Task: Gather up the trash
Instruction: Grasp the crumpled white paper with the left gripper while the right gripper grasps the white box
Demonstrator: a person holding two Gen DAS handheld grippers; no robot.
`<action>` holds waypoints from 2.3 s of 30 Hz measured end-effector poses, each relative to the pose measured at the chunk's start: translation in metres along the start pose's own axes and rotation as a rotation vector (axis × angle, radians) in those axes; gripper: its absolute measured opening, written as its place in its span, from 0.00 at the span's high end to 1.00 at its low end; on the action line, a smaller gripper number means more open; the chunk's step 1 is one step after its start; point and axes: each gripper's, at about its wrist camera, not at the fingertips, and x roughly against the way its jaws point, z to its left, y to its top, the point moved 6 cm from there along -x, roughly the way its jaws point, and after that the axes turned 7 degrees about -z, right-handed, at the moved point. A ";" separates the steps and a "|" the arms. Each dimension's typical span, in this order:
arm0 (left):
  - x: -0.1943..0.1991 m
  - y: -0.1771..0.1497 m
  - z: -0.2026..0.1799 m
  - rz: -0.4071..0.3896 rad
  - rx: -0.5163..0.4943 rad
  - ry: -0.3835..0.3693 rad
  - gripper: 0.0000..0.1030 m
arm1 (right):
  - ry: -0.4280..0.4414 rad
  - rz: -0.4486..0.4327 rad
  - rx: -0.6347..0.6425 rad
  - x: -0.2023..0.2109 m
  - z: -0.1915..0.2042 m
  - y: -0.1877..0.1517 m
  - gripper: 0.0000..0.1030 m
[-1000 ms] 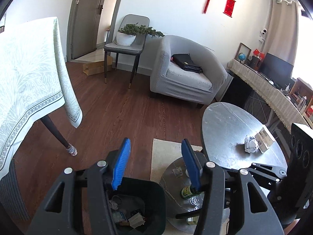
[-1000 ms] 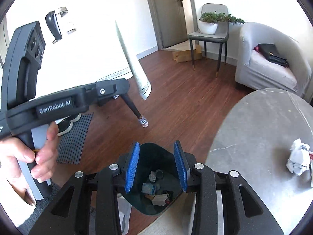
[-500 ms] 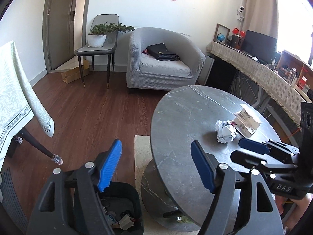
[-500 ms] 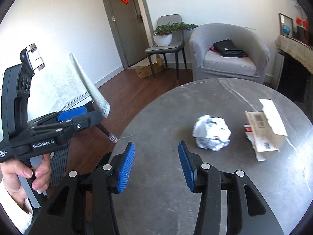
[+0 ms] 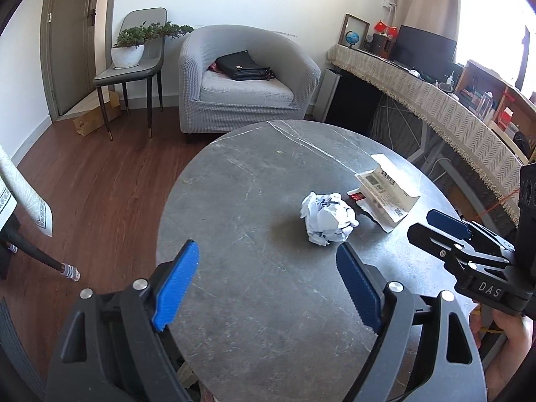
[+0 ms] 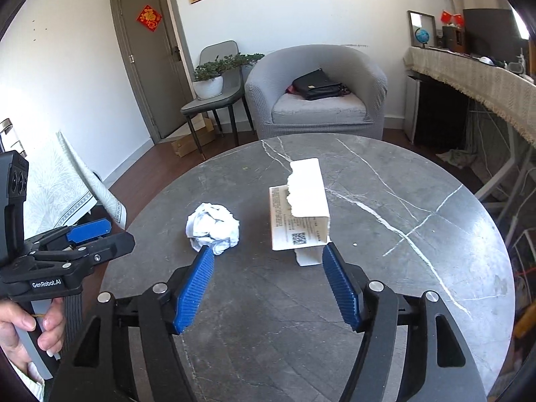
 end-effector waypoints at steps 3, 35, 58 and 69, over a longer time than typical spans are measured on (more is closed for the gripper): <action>-0.012 0.007 -0.012 0.009 -0.009 -0.015 0.16 | -0.036 0.038 0.001 -0.008 -0.014 -0.003 0.27; -0.063 0.004 -0.013 0.150 0.045 -0.128 0.49 | 0.014 0.124 -0.055 -0.042 -0.031 0.000 0.23; 0.011 -0.016 0.035 0.077 0.108 -0.132 0.49 | -0.095 0.163 0.025 -0.075 -0.013 0.014 0.37; 0.031 -0.013 0.068 0.035 0.116 -0.094 0.49 | -0.118 0.166 0.038 -0.083 -0.004 0.017 0.56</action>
